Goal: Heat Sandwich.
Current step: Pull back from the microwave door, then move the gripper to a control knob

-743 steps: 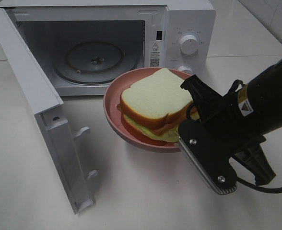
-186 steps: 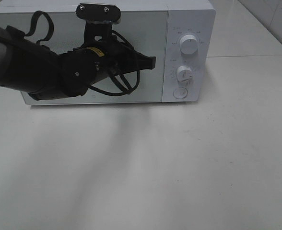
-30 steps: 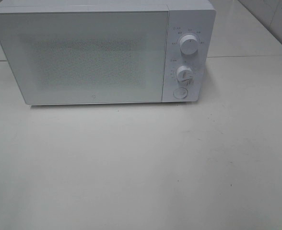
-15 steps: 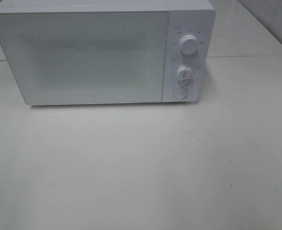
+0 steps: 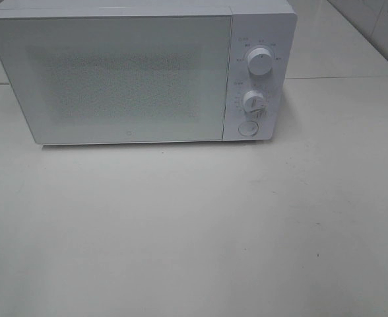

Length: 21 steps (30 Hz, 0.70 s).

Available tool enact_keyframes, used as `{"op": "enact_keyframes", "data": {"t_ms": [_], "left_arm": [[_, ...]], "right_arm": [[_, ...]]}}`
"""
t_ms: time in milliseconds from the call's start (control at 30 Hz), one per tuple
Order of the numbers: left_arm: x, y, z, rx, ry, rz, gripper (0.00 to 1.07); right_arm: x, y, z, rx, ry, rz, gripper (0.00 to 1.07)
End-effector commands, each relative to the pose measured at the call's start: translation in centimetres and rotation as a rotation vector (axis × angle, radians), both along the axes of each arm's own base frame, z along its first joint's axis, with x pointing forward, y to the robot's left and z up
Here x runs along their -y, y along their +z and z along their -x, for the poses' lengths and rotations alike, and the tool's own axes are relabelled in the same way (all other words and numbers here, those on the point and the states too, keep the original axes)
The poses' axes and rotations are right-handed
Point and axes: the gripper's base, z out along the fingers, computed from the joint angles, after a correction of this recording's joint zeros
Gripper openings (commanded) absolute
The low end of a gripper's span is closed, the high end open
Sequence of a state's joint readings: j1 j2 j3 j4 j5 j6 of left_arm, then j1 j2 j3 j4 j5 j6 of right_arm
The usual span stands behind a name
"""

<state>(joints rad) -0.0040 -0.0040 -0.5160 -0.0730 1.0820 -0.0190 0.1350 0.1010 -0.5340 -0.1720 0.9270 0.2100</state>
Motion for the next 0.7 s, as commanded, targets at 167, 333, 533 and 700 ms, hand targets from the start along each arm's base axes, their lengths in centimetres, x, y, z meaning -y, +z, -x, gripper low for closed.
{"op": "enact_keyframes", "data": {"t_ms": [167,333,533,700], "left_arm": [[0.1,0.0,0.3,0.032,0.0,0.01,0.98],[0.1,0.0,0.3,0.032,0.0,0.01,0.98],[0.1,0.0,0.3,0.032,0.0,0.01,0.98],[0.1,0.0,0.3,0.032,0.0,0.01,0.98]], "right_arm": [[-0.5,1.1,-2.7,0.034,0.022,0.014,0.76],[-0.8,1.5,-4.7,0.046,0.039,0.02,0.76],[-1.4,1.5,-7.7,0.029,0.059,0.025,0.76],[-1.8,1.3,-9.8,0.017,0.072,0.02,0.76]]}}
